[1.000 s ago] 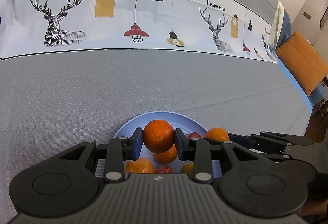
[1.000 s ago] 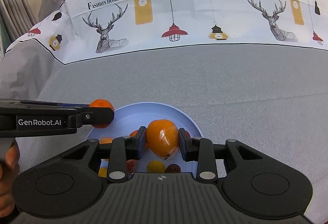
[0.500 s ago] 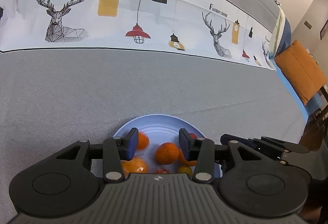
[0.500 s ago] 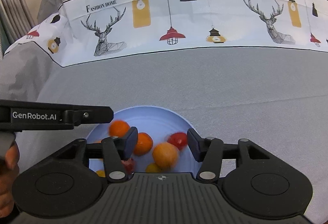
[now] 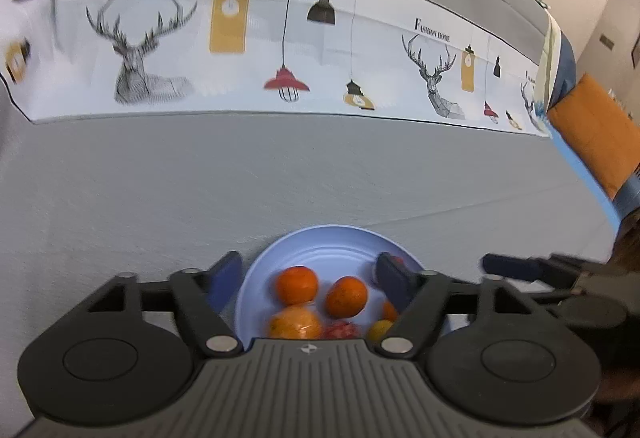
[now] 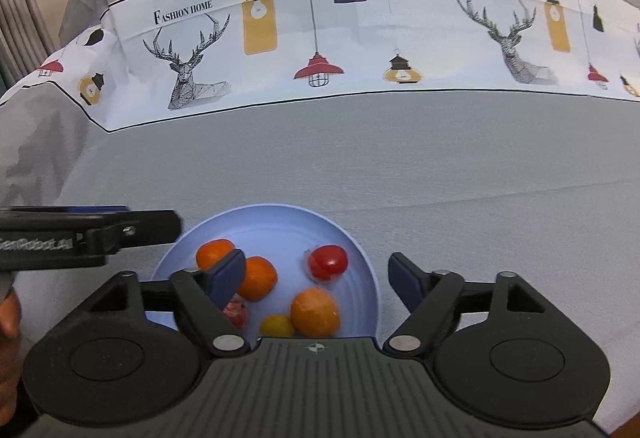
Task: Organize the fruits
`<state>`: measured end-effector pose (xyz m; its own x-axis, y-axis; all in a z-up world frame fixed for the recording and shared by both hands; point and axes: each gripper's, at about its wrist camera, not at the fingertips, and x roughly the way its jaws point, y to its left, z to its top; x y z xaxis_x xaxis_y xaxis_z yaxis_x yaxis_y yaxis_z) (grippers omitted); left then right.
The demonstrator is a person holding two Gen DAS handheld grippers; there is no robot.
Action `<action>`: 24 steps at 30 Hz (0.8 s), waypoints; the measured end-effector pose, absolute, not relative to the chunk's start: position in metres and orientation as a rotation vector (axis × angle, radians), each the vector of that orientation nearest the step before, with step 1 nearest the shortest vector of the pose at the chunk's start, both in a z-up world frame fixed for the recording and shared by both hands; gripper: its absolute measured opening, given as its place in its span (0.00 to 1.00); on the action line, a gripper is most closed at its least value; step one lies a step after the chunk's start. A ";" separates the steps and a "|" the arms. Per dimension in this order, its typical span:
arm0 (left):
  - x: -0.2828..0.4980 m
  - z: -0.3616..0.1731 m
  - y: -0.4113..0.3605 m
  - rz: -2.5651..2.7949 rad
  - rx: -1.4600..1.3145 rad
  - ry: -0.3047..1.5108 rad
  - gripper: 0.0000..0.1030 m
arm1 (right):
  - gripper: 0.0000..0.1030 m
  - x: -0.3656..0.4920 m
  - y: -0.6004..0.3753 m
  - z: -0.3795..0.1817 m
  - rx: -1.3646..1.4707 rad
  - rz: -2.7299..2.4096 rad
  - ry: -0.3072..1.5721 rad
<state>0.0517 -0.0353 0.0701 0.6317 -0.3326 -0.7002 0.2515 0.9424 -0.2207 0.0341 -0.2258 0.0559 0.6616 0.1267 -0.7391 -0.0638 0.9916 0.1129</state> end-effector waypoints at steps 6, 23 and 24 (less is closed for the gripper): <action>0.005 0.078 -0.026 -0.274 -0.082 0.762 0.83 | 0.98 0.000 -0.233 0.062 0.078 0.056 0.793; -0.080 0.080 -0.009 -0.194 -0.080 0.752 0.84 | 0.99 -0.095 -0.235 0.110 0.080 -0.036 0.648; -0.082 0.080 -0.010 -0.191 -0.075 0.748 0.85 | 0.99 -0.099 -0.237 0.112 0.084 -0.038 0.636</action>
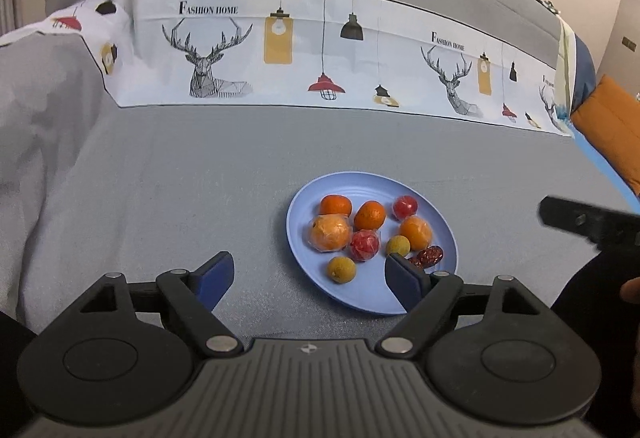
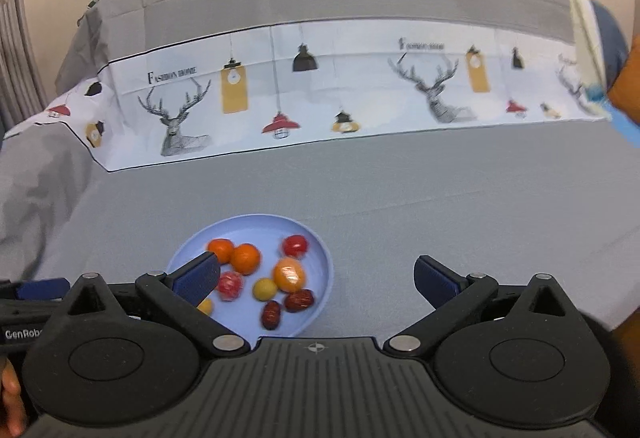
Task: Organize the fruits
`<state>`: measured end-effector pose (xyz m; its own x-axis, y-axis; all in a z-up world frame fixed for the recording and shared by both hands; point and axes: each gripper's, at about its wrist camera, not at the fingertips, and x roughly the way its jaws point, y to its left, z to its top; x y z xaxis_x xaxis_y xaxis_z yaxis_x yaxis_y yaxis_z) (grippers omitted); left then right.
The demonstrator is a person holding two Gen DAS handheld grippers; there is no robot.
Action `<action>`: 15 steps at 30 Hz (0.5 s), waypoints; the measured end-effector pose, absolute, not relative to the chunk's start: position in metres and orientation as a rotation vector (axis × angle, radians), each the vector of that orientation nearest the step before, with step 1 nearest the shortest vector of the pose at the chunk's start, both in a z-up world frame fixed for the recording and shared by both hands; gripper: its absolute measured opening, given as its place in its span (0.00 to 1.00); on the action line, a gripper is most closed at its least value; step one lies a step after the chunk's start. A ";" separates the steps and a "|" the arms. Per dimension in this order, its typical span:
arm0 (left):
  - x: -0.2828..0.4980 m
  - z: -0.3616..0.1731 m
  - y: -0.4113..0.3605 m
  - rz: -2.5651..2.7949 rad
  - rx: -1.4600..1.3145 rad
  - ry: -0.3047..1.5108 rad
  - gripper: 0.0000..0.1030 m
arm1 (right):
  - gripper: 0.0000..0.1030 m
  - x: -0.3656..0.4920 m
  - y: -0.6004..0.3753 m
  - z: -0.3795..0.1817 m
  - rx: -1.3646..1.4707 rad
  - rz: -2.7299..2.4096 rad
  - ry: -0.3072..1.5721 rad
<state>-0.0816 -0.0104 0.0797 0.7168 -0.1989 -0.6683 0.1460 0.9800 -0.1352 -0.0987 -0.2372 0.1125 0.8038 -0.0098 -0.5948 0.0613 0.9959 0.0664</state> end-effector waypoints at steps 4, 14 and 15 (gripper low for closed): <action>-0.083 0.075 -0.016 -0.171 -0.056 0.759 0.99 | 0.99 -0.100 -0.242 0.115 0.069 -0.063 0.639; -0.085 0.065 -0.020 -0.169 -0.032 0.782 0.99 | 0.99 -0.100 -0.269 0.090 0.134 -0.068 0.754; -0.083 0.062 -0.019 -0.162 -0.041 0.796 0.99 | 0.99 -0.098 -0.270 0.088 0.137 -0.067 0.764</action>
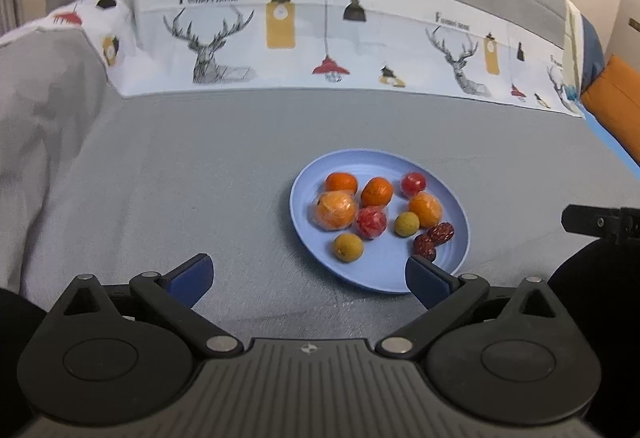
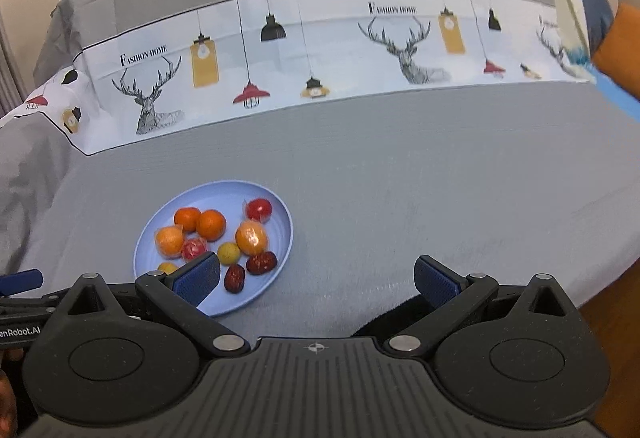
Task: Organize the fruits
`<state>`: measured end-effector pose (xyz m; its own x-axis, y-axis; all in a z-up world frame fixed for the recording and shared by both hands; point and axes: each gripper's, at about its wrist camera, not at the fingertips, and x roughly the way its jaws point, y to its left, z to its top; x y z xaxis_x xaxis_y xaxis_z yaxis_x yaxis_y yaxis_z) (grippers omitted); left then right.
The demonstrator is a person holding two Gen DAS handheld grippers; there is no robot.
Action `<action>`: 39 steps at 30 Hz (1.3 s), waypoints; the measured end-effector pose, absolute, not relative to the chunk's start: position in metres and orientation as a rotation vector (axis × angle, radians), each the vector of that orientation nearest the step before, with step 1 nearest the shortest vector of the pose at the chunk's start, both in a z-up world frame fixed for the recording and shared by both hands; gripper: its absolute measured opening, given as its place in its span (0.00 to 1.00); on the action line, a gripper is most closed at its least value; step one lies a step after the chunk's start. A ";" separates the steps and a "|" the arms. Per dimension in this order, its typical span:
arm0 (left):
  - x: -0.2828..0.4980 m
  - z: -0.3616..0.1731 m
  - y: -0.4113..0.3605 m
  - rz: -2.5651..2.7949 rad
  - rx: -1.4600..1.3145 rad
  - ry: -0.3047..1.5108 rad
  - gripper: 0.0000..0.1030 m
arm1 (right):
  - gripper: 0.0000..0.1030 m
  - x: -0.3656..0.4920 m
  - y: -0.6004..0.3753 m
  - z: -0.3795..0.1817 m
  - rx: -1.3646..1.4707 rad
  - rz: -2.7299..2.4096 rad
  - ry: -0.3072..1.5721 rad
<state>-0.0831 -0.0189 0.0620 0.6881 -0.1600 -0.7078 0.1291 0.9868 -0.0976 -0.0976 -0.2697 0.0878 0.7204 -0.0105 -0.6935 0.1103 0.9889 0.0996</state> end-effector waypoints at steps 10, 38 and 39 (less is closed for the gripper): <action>-0.063 0.042 -0.010 -0.117 -0.083 0.873 0.99 | 0.99 -0.062 -0.258 0.055 0.100 -0.060 0.893; -0.063 0.038 -0.024 -0.199 -0.064 0.877 0.99 | 0.99 -0.061 -0.242 0.051 -0.002 -0.050 0.894; -0.063 0.038 -0.024 -0.202 -0.070 0.876 0.99 | 0.99 -0.061 -0.241 0.051 -0.006 -0.051 0.891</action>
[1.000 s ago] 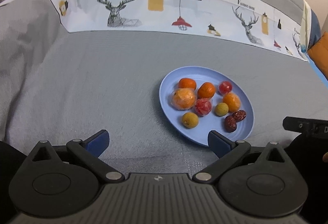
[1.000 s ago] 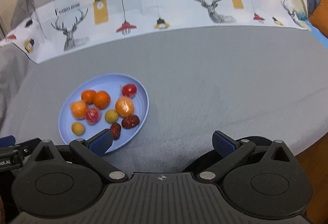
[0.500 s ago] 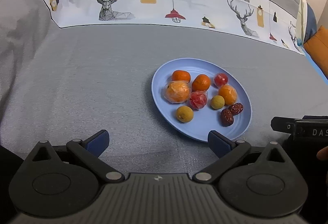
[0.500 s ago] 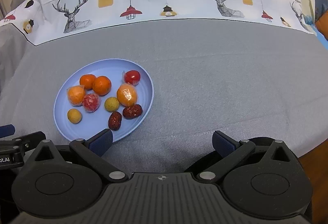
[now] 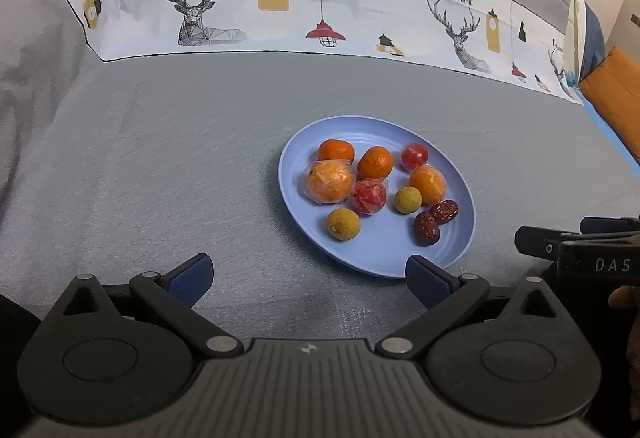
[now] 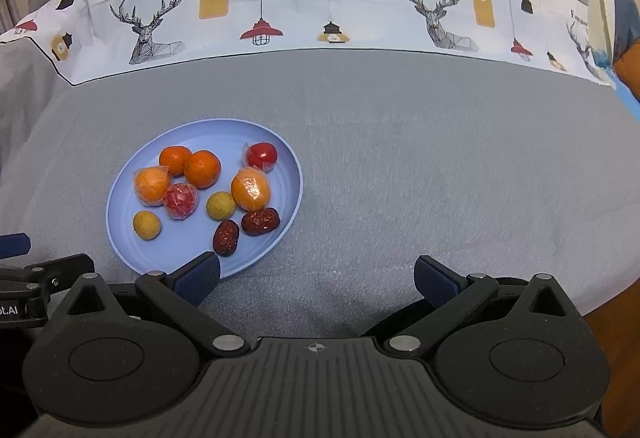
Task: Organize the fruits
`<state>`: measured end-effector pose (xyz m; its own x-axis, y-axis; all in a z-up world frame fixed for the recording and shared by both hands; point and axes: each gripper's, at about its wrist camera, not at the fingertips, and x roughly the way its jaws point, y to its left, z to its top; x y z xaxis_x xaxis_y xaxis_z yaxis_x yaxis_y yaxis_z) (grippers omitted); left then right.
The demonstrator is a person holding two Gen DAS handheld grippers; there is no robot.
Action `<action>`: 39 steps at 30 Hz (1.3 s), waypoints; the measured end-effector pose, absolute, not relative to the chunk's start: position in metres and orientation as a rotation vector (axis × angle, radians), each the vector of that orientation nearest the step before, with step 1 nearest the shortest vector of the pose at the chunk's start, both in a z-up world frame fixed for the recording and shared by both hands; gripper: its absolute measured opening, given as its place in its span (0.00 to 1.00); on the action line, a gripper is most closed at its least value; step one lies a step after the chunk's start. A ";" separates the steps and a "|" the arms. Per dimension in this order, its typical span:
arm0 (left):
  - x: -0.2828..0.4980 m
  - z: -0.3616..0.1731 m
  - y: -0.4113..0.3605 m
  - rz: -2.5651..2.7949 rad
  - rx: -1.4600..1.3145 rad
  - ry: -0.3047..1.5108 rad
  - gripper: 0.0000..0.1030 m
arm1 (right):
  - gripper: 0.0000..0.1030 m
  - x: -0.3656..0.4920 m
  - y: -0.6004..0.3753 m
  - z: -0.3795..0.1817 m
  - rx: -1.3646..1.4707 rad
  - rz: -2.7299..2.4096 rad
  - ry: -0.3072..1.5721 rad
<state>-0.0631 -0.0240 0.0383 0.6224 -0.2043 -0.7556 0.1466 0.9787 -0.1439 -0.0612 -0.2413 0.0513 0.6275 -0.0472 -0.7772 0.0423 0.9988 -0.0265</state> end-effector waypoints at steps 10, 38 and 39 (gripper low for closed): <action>-0.068 0.036 -0.018 -0.236 -0.076 0.874 0.99 | 0.99 -0.069 -0.210 0.074 -0.107 -0.061 0.836; -0.078 0.038 -0.009 -0.279 -0.073 0.837 0.99 | 0.99 -0.087 -0.190 0.068 -0.062 -0.073 0.802; -0.079 0.038 -0.009 -0.275 -0.074 0.832 0.99 | 0.99 -0.087 -0.192 0.067 -0.044 -0.070 0.802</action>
<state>-0.0788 -0.0086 0.0384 0.6403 -0.2694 -0.7194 0.2120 0.9621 -0.1716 -0.0874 -0.1918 0.0674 0.6933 -0.0792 -0.7163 0.0460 0.9968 -0.0657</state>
